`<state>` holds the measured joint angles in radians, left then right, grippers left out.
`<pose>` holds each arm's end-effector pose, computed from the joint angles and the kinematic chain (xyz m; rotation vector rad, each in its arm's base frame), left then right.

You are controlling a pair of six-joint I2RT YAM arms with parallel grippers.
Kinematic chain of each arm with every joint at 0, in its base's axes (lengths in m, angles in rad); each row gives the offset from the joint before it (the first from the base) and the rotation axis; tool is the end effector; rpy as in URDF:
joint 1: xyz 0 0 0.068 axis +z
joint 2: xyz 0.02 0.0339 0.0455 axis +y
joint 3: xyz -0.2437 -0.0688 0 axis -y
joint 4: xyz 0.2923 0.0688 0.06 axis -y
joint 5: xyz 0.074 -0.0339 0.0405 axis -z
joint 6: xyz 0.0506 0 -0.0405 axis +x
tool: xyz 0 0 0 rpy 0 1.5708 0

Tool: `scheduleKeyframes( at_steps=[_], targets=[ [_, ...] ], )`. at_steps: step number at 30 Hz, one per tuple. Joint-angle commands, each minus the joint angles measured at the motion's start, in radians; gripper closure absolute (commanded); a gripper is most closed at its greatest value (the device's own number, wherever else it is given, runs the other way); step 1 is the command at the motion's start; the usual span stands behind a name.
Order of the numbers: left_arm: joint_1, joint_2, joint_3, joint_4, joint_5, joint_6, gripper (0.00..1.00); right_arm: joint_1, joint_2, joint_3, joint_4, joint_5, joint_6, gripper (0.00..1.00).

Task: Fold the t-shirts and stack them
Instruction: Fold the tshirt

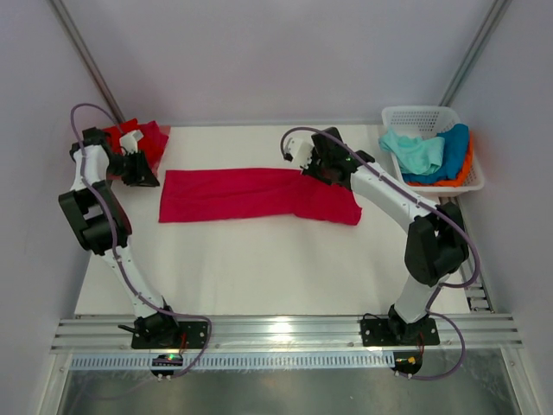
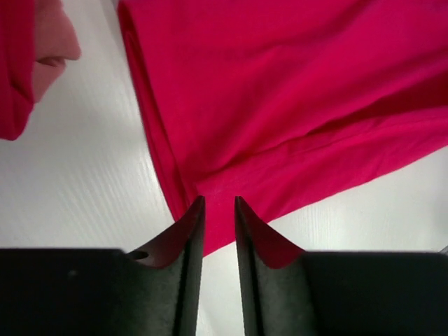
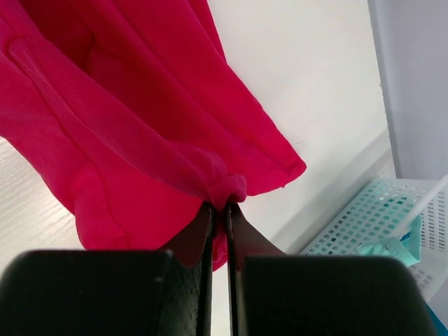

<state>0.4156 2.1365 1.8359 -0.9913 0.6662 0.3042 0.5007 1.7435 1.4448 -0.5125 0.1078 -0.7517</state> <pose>0.4508 0.1647 0.1806 -0.0184 2.5683 -0.7039 0.3925 0.2086 0.2348 -1.3587 1.9663 -0.2473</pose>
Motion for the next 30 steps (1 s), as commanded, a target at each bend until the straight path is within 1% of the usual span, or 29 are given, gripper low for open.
scheduleKeyframes(
  at_steps=[1,2,3,5,6,8,13,16,19,30],
  targets=[
    [-0.029,-0.016,0.025,-0.102,-0.002,0.065,0.71,-0.004,-0.009,0.020,0.042,0.018,0.023,0.97],
    [-0.032,-0.020,0.016,-0.118,-0.001,0.081,0.69,-0.004,-0.015,0.009,0.046,0.015,0.028,0.97],
    [-0.035,-0.036,-0.001,-0.121,0.000,0.081,0.62,-0.004,-0.024,-0.015,0.052,0.006,0.032,0.97],
    [-0.034,-0.059,-0.068,-0.090,0.000,0.081,0.57,-0.002,-0.045,-0.041,0.072,0.001,0.040,0.97],
    [-0.035,-0.076,-0.087,-0.080,-0.007,0.082,0.53,-0.004,-0.050,-0.059,0.078,-0.003,0.044,0.97],
    [-0.035,-0.081,-0.119,-0.066,-0.008,0.084,0.50,-0.004,-0.061,-0.075,0.089,-0.005,0.049,0.97],
    [-0.035,-0.055,-0.130,-0.073,-0.016,0.091,0.48,-0.004,-0.071,-0.101,0.109,-0.023,0.067,0.97],
    [-0.035,-0.064,-0.151,-0.053,-0.057,0.092,0.46,-0.004,-0.071,-0.103,0.114,-0.030,0.075,0.97],
    [-0.035,-0.087,-0.193,0.000,-0.077,0.087,0.45,-0.004,-0.068,-0.106,0.115,-0.034,0.077,0.97],
    [-0.035,-0.052,-0.191,0.062,-0.088,0.075,0.43,-0.004,-0.059,-0.107,0.123,-0.053,0.086,0.97]
  ],
)
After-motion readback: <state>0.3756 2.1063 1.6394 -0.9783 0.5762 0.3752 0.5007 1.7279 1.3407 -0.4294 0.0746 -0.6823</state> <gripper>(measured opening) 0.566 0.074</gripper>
